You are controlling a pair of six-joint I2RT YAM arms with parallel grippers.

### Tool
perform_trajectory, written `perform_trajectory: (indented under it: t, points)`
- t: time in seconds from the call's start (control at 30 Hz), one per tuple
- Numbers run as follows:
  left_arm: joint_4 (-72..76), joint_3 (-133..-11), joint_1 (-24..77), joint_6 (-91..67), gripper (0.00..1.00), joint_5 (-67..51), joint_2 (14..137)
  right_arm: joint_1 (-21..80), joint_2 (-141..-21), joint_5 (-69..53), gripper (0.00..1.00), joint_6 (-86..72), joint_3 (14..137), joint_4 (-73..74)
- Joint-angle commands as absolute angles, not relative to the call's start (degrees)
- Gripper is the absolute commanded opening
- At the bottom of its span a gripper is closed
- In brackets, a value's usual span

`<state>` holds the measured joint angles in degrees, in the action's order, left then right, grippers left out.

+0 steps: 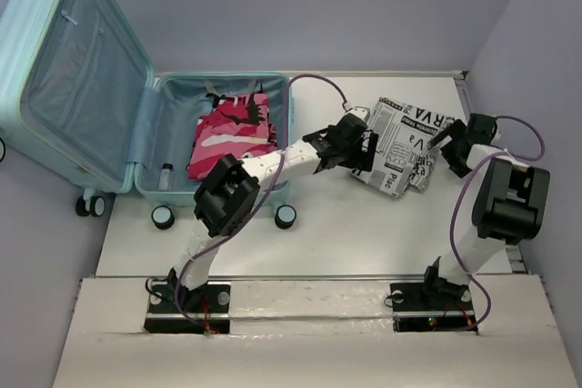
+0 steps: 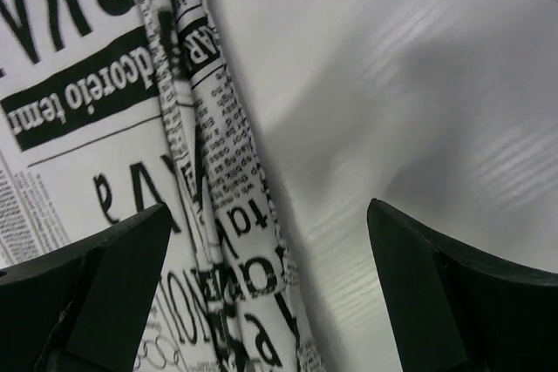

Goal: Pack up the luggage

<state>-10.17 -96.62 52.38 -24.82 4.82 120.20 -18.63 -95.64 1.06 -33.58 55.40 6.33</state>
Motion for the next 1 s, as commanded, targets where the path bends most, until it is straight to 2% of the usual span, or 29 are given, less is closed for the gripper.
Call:
perform_trajectory:
  t: [0.0, 0.2, 0.43, 0.6, 0.63, 0.77, 0.9, 0.93, 0.97]
  points:
    - [-10.2, -101.9, 50.4, -23.6, 0.99, 2.4, 121.7, -19.6, -102.0, -3.1, 1.0, -35.1, 61.3, 4.8]
    - [-8.9, -103.6, 47.0, -24.7, 0.99, -2.5, 125.1, -19.6, -107.1, -5.2, 0.98, -34.4, 66.0, 5.0]
    - [-10.0, -107.7, 46.1, -24.6, 0.99, -7.8, 130.1, -19.6, -111.5, -8.5, 0.86, -34.0, 69.1, 5.9]
    - [-10.5, -111.3, 45.8, -25.6, 0.99, -11.6, 133.8, -19.6, -114.0, -13.8, 0.77, -34.1, 70.8, 6.1]
    - [-10.6, -112.7, 45.8, -25.8, 0.99, -12.6, 134.7, -19.6, -116.3, -18.1, 0.73, -34.5, 71.8, 6.2]
    - [-10.8, -112.7, 45.4, -26.3, 0.99, -12.7, 135.4, -19.6, -118.4, -23.9, 0.71, -35.4, 71.9, 5.6]
    - [-10.5, -112.0, 44.9, -26.8, 0.99, -13.8, 135.7, -19.6, -118.1, -26.4, 0.59, -36.9, 69.8, 2.6]
    - [-10.3, -111.7, 44.9, -27.2, 0.98, -14.7, 135.9, -19.6, -118.1, -27.8, 0.5, -37.9, 69.4, 1.8]
    - [-9.8, -111.2, 45.0, -27.4, 0.98, -15.0, 136.0, -19.6, -118.3, -28.6, 0.47, -38.2, 69.2, 1.0]
